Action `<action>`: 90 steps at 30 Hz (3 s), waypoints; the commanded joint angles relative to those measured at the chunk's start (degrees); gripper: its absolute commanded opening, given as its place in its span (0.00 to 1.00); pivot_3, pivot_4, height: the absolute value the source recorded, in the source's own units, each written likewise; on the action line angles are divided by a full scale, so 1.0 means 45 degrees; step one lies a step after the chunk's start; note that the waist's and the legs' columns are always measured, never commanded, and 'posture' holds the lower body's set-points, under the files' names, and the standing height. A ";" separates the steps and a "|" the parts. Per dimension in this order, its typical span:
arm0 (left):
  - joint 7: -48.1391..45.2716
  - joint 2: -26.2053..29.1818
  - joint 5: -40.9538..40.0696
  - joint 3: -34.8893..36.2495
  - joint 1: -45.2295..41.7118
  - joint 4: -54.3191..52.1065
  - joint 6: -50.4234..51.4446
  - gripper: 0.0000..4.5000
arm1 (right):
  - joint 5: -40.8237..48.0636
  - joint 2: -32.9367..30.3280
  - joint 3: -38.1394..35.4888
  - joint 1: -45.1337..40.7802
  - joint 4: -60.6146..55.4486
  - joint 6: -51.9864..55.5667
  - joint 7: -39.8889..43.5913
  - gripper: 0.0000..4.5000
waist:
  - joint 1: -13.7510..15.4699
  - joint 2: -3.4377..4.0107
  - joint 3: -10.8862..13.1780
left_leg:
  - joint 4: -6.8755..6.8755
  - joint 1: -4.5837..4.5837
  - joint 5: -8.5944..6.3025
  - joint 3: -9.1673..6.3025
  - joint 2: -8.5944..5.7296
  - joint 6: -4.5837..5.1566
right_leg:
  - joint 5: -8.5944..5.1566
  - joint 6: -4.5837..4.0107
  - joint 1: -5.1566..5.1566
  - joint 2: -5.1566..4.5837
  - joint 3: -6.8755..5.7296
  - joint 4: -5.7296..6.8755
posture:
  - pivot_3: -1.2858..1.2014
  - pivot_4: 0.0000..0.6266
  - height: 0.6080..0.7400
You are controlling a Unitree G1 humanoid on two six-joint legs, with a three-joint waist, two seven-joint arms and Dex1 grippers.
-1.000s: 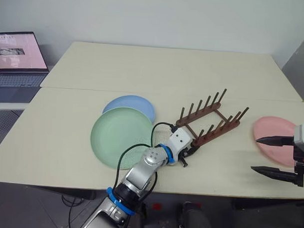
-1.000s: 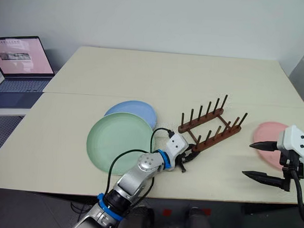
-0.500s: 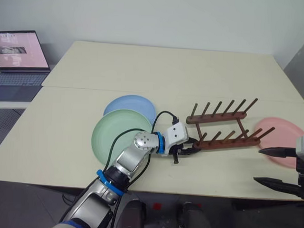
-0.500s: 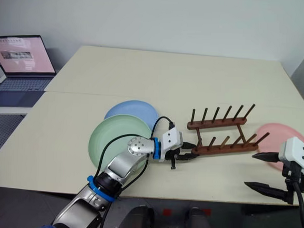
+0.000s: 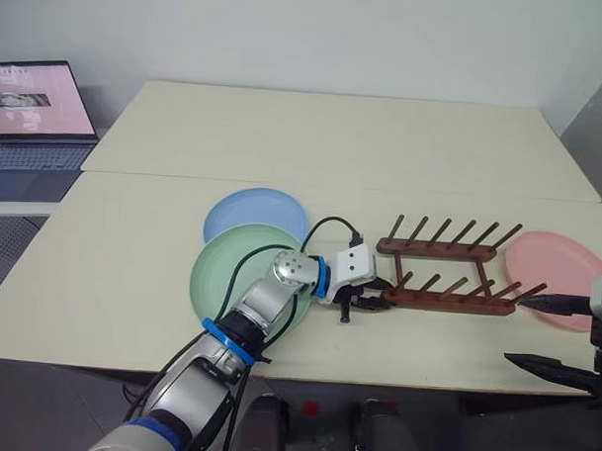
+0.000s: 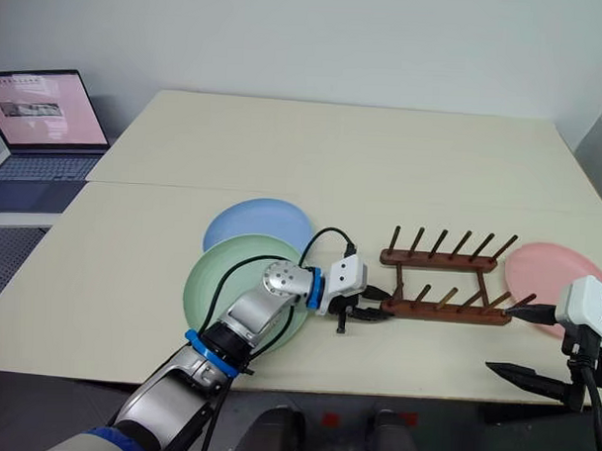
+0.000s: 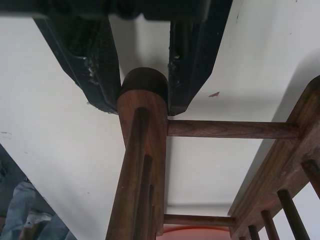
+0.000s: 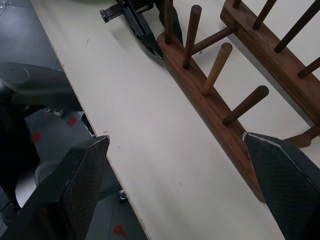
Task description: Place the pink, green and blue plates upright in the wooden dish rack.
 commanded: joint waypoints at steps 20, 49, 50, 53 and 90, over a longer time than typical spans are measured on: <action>-0.2310 0.5447 -0.2623 0.2844 0.2257 -0.7411 0.2567 0.74 | -0.1143 -0.0195 0.0923 -0.0649 0.0377 -0.0608 -0.0838 1.00 | -0.0092 0.0002 -0.0001 | -0.0012 0.0015 0.0000 0.0002 0.0033 -0.0001 | -0.0003 -0.0005 -0.0001 0.0003 0.0003 0.0008 | 0.52 0.24 1.00; 0.1570 0.1104 0.2829 -0.2009 0.0740 -0.3757 0.0439 0.00 | -0.6170 -0.0632 0.7874 -0.4160 0.4553 -0.3743 -0.2968 0.01 | -0.0067 -0.0019 -0.0005 | 0.0001 0.0004 0.0002 0.0004 -0.0006 0.0001 | -0.0005 -0.0004 0.0001 0.0024 0.0049 0.0006 | 0.52 0.24 1.00; 0.1695 0.1064 0.2917 -0.1936 0.0662 -0.3598 0.0337 0.00 | -0.6331 -0.0516 0.8094 -0.4444 0.4766 -0.3853 -0.3112 0.01 | -0.0076 -0.0021 -0.0004 | 0.0001 0.0004 0.0002 0.0006 -0.0006 0.0001 | -0.0005 -0.0004 0.0000 0.0021 0.0051 0.0006 | 0.52 0.24 1.00; 0.2005 0.0962 0.3103 -0.1735 0.0417 -0.3149 0.0094 0.00 | -0.6668 -0.0216 0.8548 -0.5248 0.5304 -0.4100 -0.3427 0.01 | -0.0066 -0.0020 -0.0005 | 0.0002 0.0004 0.0002 0.0006 -0.0005 0.0001 | -0.0004 -0.0003 -0.0002 0.0021 0.0051 0.0008 | 0.52 0.24 1.00; -0.1819 0.5536 -0.3415 0.3196 0.1967 -0.9990 0.4251 0.38 | -0.3560 -0.0660 0.3923 -0.4514 0.1779 -0.0630 -0.1426 0.36 | -0.0199 -0.0008 -0.0011 | -0.0017 0.0008 0.0003 -0.0002 0.0040 -0.0002 | 0.0057 0.0014 -0.0003 0.0024 0.0037 0.0023 | 0.52 0.24 1.00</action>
